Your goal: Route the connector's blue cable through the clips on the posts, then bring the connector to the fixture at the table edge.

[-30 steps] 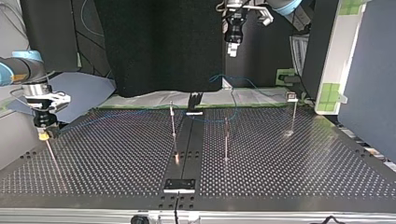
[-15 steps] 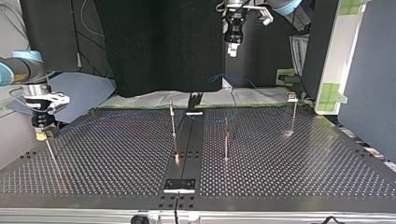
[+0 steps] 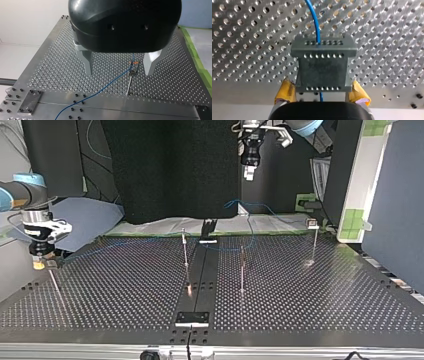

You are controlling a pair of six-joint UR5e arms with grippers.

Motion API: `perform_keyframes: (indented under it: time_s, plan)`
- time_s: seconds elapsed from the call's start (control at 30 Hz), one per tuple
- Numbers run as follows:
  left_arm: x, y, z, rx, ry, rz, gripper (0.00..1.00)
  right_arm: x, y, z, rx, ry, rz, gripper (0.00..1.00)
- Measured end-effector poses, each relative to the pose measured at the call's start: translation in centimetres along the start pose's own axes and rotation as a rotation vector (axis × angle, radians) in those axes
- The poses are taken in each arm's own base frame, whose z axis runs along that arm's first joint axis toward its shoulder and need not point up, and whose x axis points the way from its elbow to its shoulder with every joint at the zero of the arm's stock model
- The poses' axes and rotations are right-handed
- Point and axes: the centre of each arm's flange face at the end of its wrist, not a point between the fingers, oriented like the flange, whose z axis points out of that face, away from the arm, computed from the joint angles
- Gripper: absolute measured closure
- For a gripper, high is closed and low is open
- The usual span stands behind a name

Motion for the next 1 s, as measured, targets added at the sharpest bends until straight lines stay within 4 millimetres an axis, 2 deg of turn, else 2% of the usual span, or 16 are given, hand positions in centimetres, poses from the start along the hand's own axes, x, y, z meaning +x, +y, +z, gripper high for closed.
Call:
perform_keyframes:
  time_s: [1.0]
  plan:
    - [0.0,0.0,0.0,0.000,0.003,0.005,0.00,-0.8,1.8,-1.3,-0.229,-0.090,0.039,0.01]
